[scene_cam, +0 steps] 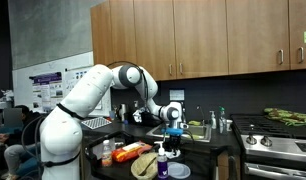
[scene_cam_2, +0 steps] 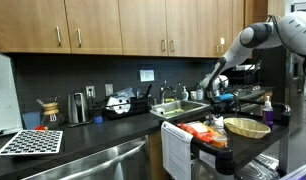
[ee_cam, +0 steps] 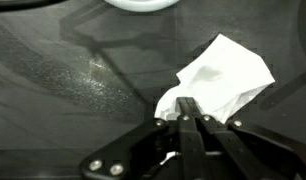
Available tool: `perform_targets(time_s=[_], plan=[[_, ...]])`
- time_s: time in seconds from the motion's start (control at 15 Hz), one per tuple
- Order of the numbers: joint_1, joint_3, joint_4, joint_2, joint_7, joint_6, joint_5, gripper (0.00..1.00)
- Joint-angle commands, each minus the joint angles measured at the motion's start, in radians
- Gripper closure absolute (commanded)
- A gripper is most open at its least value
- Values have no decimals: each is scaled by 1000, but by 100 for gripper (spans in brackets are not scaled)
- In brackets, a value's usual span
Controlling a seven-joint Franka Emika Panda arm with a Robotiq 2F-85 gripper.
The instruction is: Move the white napkin backwards then use it to wipe the top shelf of the service trolley.
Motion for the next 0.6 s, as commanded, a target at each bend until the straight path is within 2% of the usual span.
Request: perform_targets(time_s=[0.0,0.53], plan=[[15,32,-76,-11,-46,3,50,100],[33,74,-184,-67,-114,-4,85,100]])
